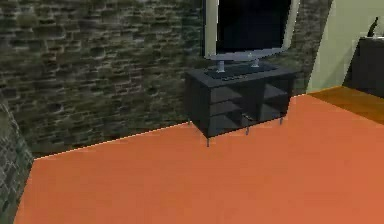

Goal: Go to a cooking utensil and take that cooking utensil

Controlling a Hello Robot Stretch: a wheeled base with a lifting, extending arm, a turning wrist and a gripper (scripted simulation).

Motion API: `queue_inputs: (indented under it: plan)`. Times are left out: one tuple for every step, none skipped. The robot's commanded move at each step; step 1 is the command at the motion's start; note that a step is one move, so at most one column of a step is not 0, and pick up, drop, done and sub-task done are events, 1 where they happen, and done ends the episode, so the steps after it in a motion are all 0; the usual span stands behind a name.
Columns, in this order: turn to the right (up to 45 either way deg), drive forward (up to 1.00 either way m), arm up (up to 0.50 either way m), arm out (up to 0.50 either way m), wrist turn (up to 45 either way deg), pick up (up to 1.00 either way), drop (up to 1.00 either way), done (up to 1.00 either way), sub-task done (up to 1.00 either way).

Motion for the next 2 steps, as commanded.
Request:
queue_inputs:
  plan:
    - [39.0,0.00,0.00,0.00,0.0,0.00,0.00,0.00,0.00]
    - [0.0,0.20,0.00,0.00,0.0,0.00,0.00,0.00,0.00]
